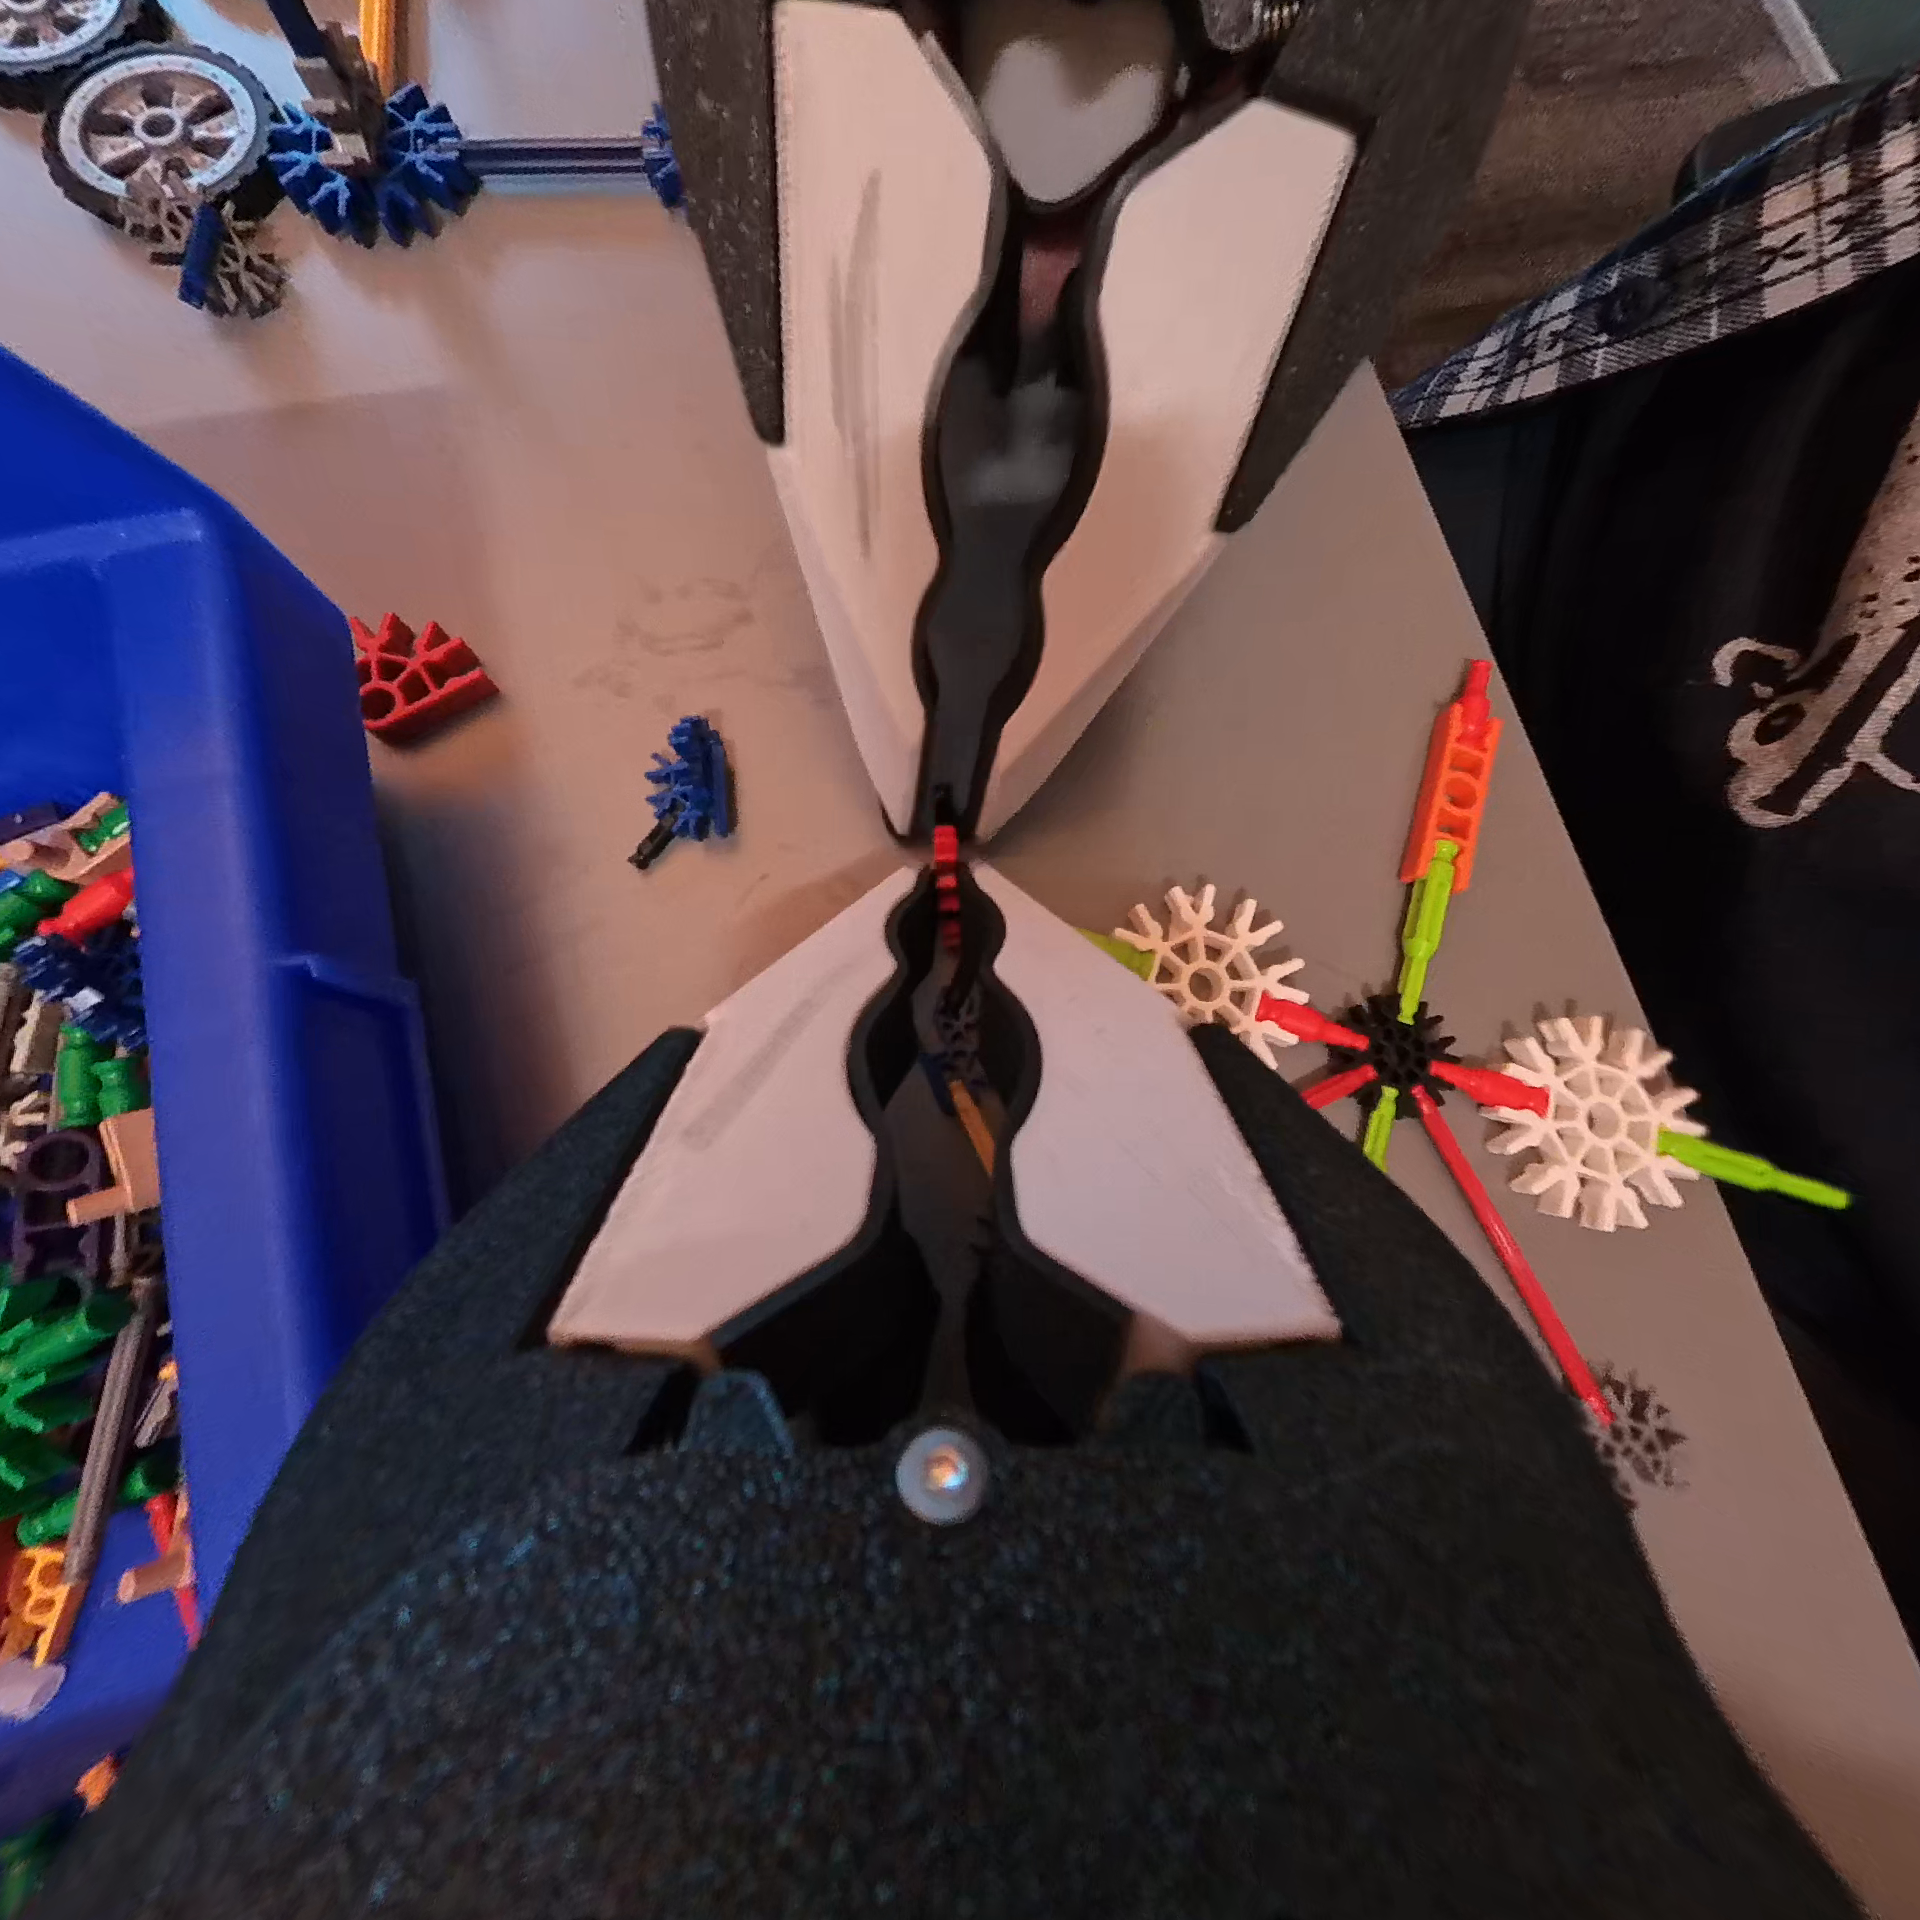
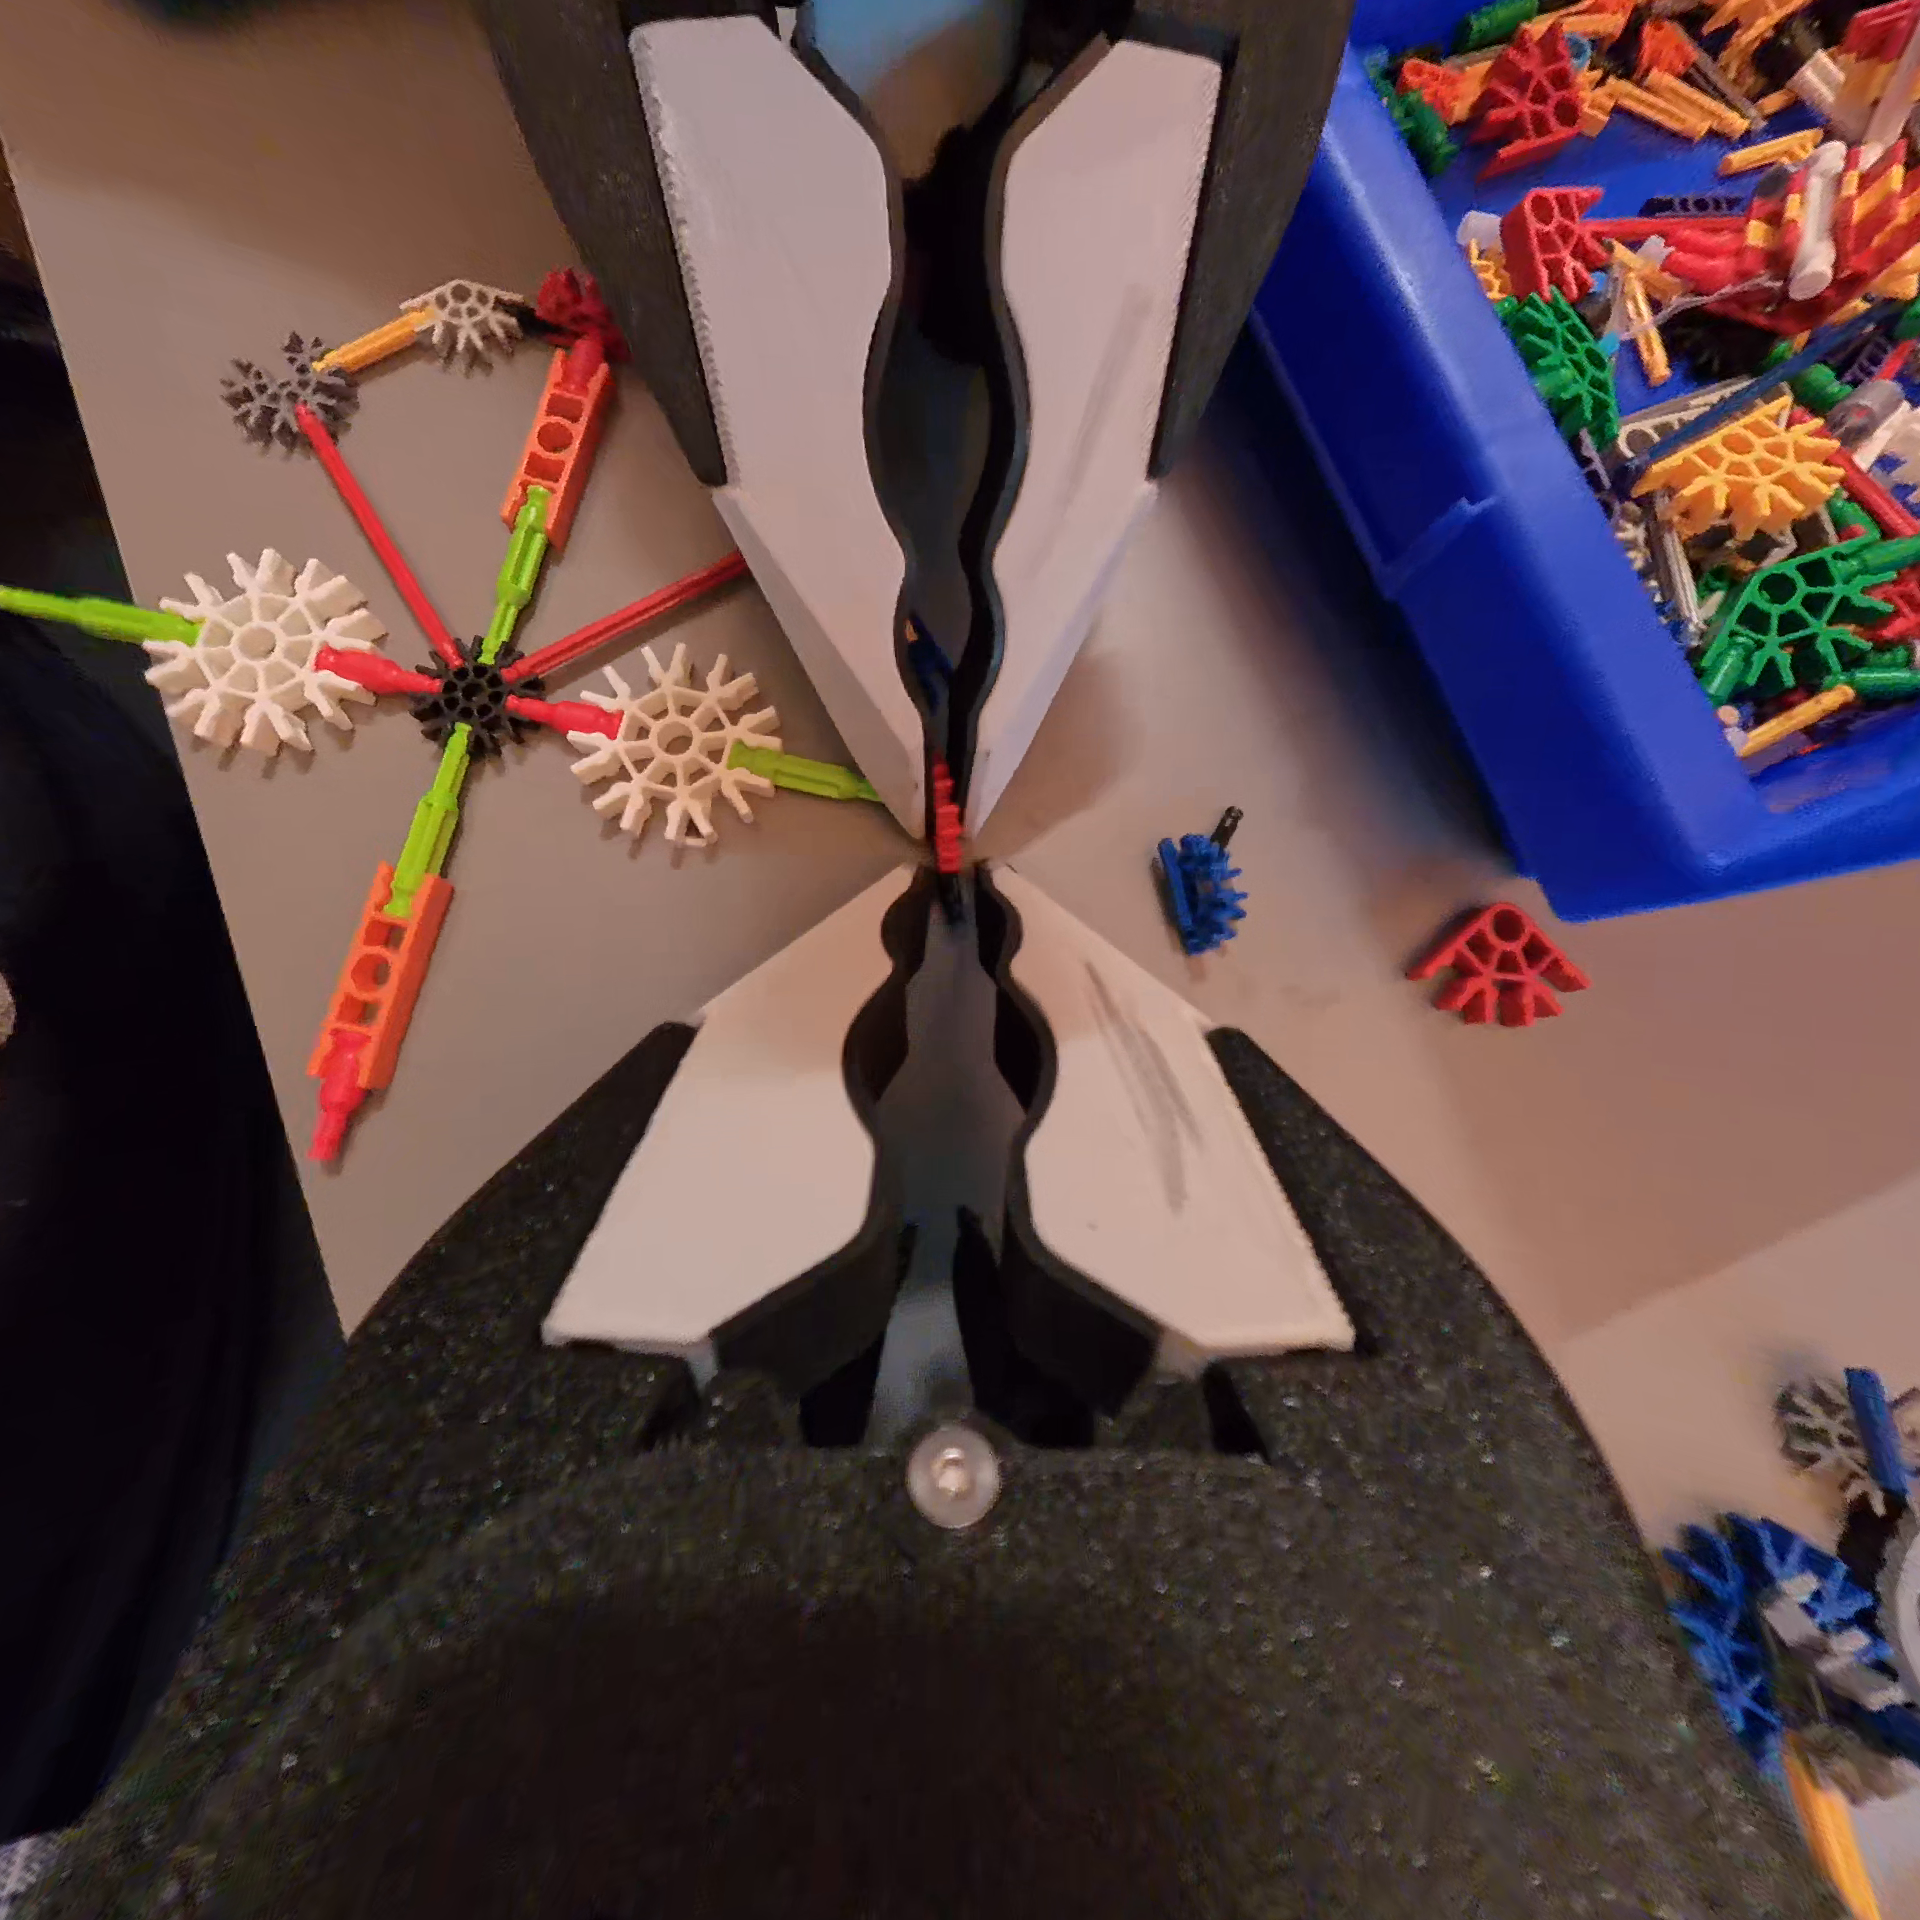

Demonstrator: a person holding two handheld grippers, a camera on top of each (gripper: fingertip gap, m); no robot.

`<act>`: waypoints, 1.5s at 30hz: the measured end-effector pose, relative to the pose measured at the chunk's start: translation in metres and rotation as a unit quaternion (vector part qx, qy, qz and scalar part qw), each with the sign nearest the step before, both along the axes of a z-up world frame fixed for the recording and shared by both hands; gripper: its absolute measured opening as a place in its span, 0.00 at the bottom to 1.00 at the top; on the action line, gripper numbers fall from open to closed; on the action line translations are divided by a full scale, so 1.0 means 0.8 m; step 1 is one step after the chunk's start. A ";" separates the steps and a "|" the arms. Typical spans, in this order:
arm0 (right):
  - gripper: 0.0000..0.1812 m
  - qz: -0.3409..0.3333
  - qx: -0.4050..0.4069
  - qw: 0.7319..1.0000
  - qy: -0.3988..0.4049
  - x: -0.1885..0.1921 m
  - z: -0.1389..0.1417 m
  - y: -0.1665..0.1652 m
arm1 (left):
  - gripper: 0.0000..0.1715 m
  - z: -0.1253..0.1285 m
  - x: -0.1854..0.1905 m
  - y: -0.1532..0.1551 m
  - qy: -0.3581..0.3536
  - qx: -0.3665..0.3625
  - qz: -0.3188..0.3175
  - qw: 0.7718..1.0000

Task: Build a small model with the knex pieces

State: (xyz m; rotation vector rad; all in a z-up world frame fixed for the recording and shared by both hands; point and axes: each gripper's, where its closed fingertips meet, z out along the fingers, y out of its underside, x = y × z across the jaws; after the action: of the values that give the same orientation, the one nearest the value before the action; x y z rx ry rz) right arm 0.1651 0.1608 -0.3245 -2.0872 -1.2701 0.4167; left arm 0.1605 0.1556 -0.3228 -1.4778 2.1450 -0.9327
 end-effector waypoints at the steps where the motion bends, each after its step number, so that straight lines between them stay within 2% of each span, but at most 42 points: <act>1: 0.06 0.001 0.005 1.000 -0.003 0.002 0.000 -0.001 | 0.01 0.000 0.001 -0.003 -0.001 -0.006 -0.003 1.000; 4: 0.08 0.001 0.010 1.000 -0.006 0.004 0.000 -0.003 | 0.01 0.000 0.002 -0.004 0.001 -0.003 -0.005 1.000; 13: 0.04 0.002 0.022 1.000 -0.012 0.004 0.000 -0.004 | 0.01 -0.001 0.002 -0.004 0.004 -0.008 -0.007 1.000; 16: 0.07 -0.006 0.026 0.999 -0.018 0.006 0.001 -0.001 | 0.02 -0.001 0.002 -0.004 0.004 -0.007 -0.008 1.000; 19: 0.04 -0.005 0.024 1.000 -0.019 0.006 0.000 -0.003 | 0.02 -0.001 0.002 -0.004 0.010 0.001 -0.008 1.000; 24: 0.02 -0.008 0.027 0.999 -0.029 0.007 0.000 -0.002 | 0.15 0.001 -0.005 -0.003 0.033 0.010 -0.003 0.999; 30: 0.03 -0.008 0.028 0.999 -0.032 0.005 0.001 -0.003 | 0.17 0.016 -0.015 0.007 0.025 0.011 0.013 1.000; 35: 0.07 -0.007 0.026 0.999 -0.031 0.000 0.002 -0.002 | 0.17 0.020 -0.032 0.004 0.043 0.010 0.009 0.999; 45: 0.02 0.002 0.002 1.000 -0.029 -0.011 0.001 -0.004 | 0.13 -0.002 -0.044 0.005 0.066 0.036 0.024 0.997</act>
State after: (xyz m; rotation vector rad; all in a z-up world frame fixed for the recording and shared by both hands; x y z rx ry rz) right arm 0.1564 0.1576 -0.3241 -2.1085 -1.3067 0.3575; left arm 0.1249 0.1593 -0.3241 -1.5878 2.2003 -0.7522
